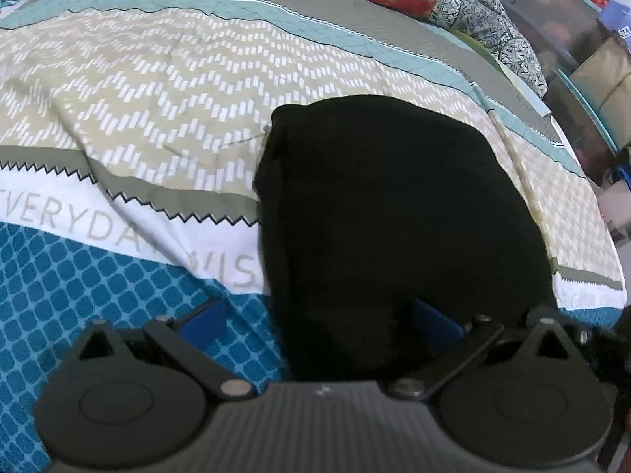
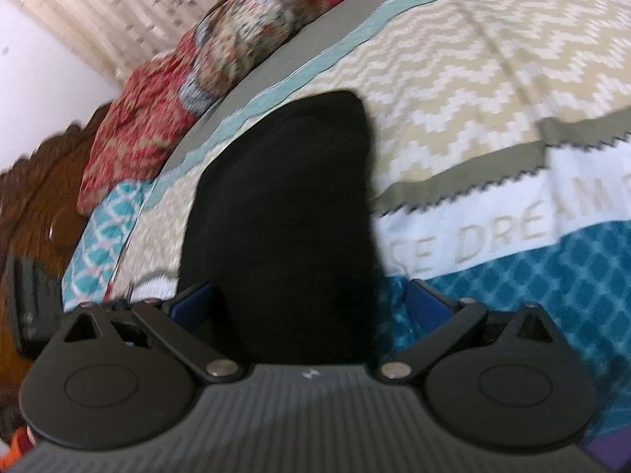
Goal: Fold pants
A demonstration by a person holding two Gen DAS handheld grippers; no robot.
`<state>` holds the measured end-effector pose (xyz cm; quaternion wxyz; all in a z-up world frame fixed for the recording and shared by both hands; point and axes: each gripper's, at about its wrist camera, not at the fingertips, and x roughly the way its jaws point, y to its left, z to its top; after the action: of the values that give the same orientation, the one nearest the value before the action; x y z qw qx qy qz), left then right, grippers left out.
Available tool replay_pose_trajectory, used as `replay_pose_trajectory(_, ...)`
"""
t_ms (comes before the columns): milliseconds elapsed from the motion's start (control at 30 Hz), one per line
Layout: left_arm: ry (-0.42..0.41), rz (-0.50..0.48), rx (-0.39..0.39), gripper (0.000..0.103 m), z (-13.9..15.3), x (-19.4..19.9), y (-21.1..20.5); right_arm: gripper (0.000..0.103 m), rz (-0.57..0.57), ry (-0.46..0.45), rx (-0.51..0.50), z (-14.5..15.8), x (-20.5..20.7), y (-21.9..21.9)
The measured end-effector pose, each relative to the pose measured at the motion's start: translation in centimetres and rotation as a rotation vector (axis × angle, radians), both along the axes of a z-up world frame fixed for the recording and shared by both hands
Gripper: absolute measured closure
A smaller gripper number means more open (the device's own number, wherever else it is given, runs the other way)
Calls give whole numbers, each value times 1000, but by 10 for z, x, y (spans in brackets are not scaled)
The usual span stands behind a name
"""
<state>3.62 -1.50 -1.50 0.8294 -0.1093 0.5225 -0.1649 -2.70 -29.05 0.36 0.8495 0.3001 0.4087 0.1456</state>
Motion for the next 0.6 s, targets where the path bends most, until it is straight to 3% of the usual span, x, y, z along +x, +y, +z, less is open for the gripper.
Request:
replay_pose_trajectory(167,16,9,-40,0,-3,2,8,3,71,-10,-45,0,4,17)
replay_pose_trajectory(333,13,2,-31,0,-3,1,7,0,39,12,32,-8,9,10)
replay_pose_trajectory(600,3,-6,-22,0,-5,-1,6,0,9,1,69,-9,4,6)
